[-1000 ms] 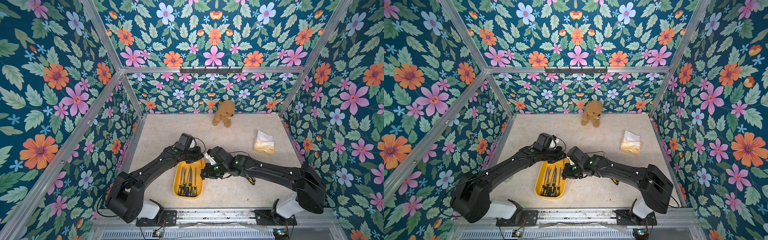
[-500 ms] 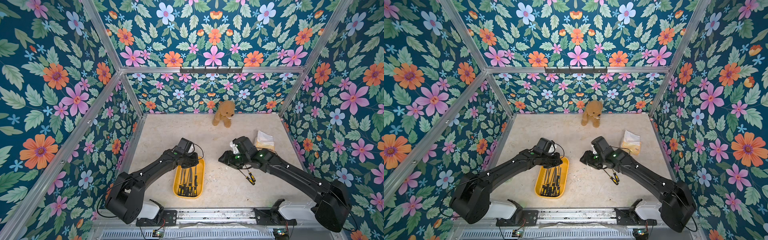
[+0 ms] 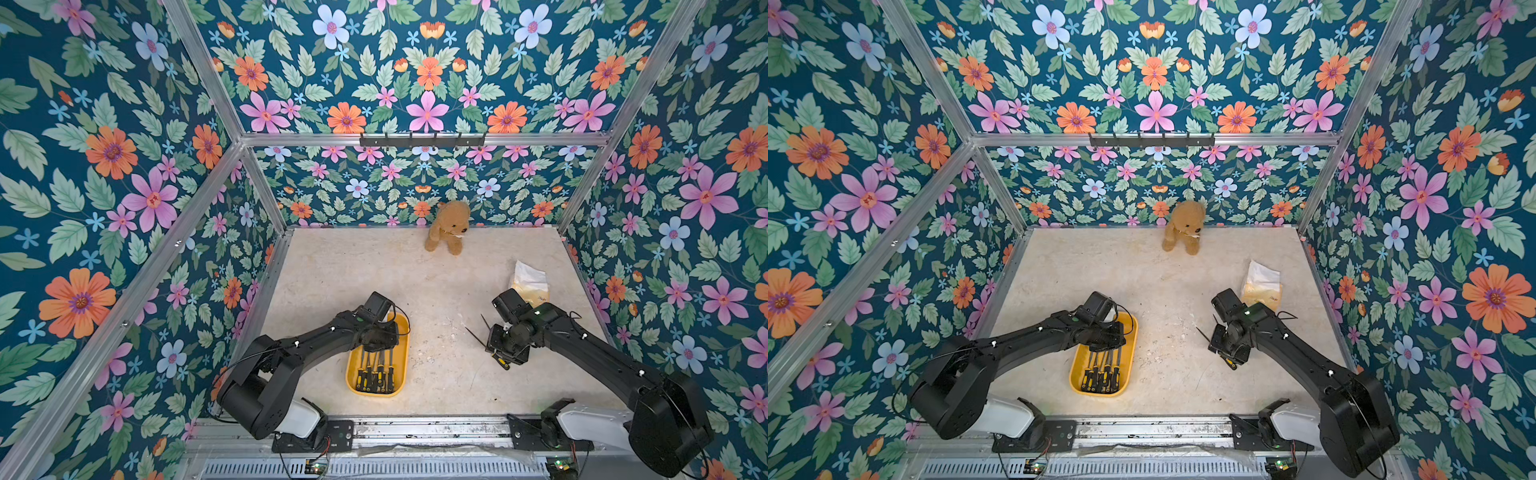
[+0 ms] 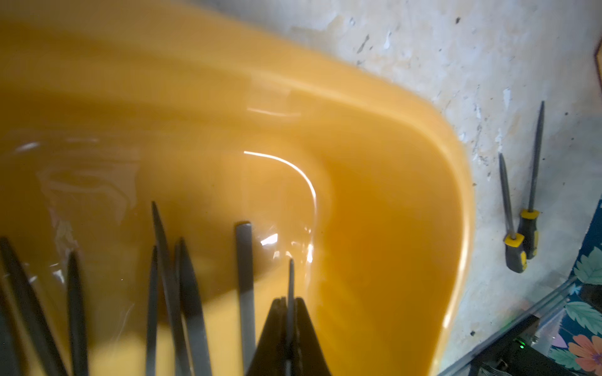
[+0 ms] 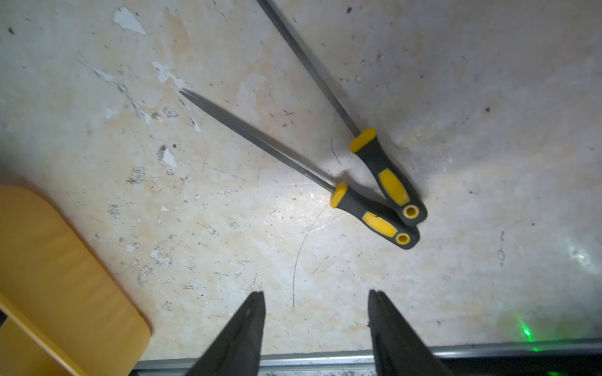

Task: Put the file tool into the storage box
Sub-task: Place the file tool in the storage box, then adjust the file tool at the center of the board.

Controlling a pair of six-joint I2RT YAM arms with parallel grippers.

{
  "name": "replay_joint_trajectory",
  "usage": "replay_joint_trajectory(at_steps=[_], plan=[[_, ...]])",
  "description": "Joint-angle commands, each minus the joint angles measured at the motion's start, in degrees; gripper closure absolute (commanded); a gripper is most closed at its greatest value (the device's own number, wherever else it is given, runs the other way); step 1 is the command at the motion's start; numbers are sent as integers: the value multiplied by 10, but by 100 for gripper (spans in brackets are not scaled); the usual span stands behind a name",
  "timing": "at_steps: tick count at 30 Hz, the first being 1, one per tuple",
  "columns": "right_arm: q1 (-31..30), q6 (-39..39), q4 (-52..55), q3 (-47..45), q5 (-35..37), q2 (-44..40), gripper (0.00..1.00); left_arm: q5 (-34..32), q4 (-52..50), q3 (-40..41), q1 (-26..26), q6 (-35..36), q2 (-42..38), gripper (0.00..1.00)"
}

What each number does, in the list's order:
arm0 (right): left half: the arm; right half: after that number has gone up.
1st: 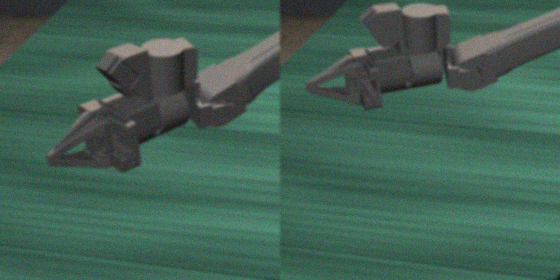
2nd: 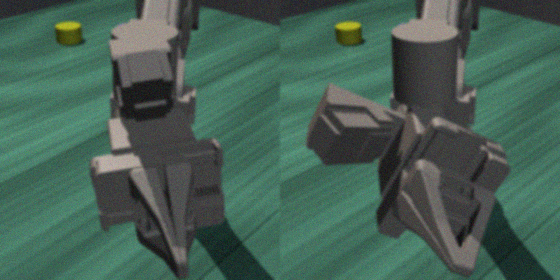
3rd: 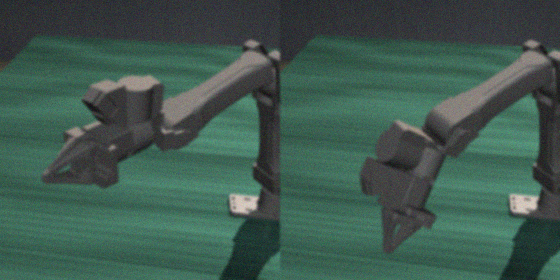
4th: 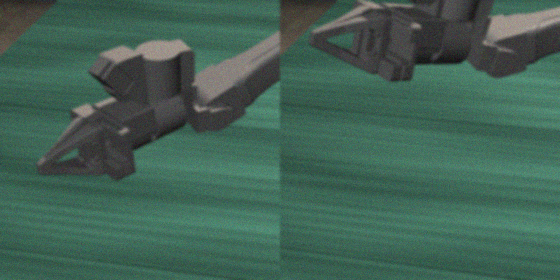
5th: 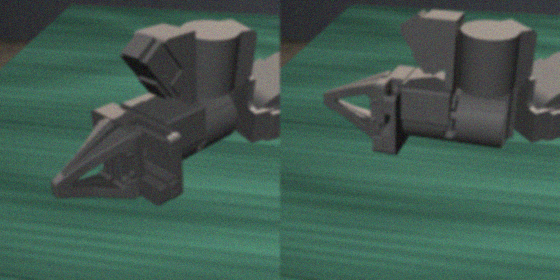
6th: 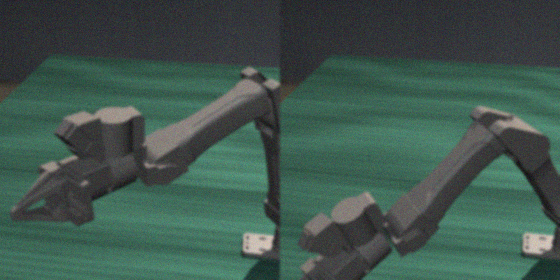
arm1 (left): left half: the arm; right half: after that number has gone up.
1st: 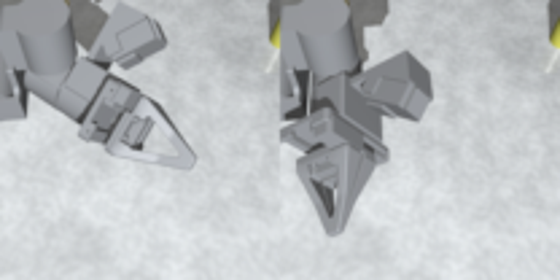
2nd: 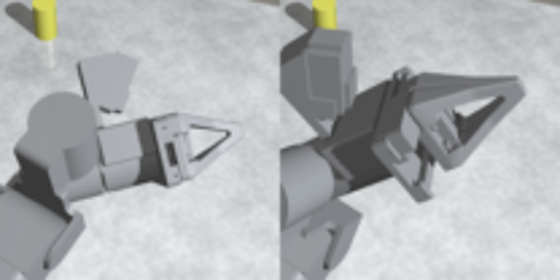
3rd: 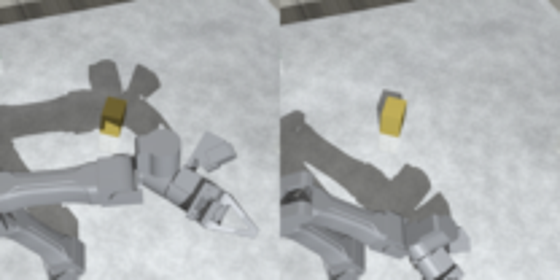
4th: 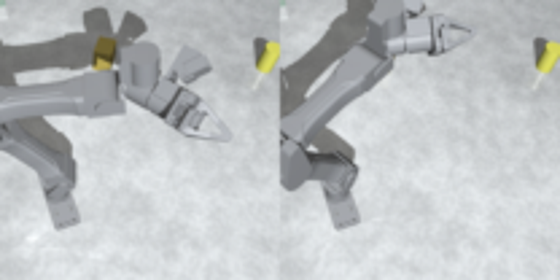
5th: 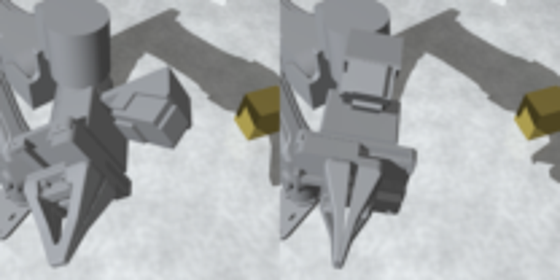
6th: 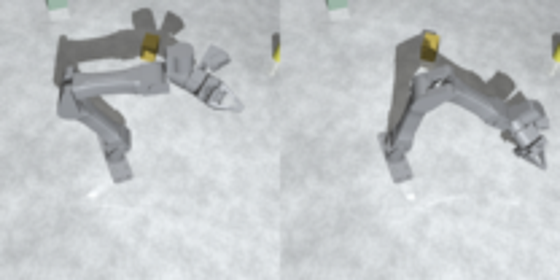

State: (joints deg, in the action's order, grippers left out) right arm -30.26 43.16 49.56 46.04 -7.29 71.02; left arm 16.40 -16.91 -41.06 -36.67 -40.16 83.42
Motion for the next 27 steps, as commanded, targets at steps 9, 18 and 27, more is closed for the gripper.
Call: replay_joint_trajectory(at_steps=[9,18,27], plan=[[-1,-35,1,-22,13,29,44,-23,16,21,0,-7,-4,82],[-1,-53,-21,-2,35,78,45,-26,-12,3,0,1,-12,75],[-1,-78,-42,-2,63,132,46,-36,-69,-44,1,9,-48,74]])
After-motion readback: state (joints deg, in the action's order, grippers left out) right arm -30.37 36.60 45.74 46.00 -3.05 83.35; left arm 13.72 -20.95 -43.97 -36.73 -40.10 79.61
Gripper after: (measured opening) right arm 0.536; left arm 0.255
